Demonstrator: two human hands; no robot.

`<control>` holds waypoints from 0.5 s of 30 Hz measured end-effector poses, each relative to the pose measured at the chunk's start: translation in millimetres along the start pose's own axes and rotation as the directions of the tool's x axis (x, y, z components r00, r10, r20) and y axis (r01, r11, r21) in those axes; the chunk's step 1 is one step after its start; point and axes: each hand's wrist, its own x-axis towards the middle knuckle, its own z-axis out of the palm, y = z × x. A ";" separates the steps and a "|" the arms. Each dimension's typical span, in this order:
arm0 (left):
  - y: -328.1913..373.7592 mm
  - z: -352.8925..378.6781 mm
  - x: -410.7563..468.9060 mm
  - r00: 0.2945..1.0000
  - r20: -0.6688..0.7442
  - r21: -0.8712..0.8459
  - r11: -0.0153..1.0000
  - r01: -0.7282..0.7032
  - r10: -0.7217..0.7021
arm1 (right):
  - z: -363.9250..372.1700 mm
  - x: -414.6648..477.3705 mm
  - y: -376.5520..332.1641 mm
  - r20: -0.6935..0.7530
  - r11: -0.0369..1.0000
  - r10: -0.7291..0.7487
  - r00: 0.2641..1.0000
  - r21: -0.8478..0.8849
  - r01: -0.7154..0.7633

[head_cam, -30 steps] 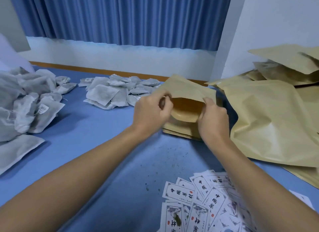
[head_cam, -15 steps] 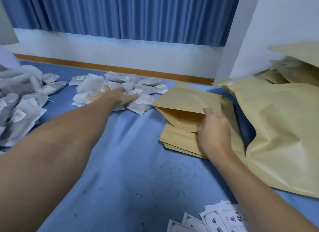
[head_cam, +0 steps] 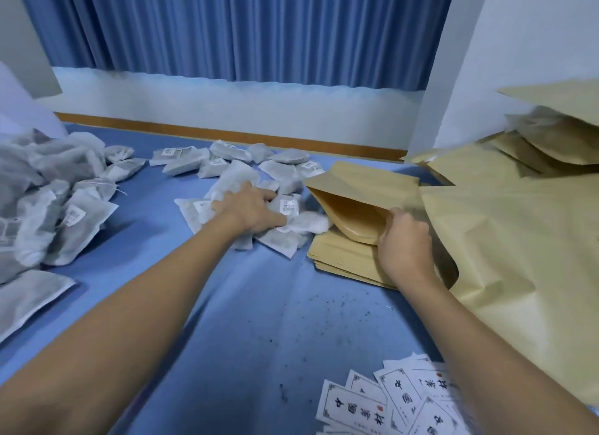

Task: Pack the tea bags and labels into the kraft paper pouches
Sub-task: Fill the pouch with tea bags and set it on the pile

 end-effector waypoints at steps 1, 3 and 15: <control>2.8 4.2 -12.6 1.000 -0.005 0.014 1.000 -0.022 0.022 | -2.9 -0.4 -1.1 0.012 1.000 0.004 1.000 -0.009 -0.004; 7.6 10.5 -35.7 0.998 -0.027 0.011 0.999 -0.052 0.052 | -9.3 -1.4 -3.5 0.034 1.000 0.004 0.999 -0.018 -0.004; 26.8 41.3 -119.1 0.579 -0.680 0.293 0.891 -0.347 0.450 | -27.1 -41.4 4.6 -0.090 0.992 -0.029 0.996 0.123 0.040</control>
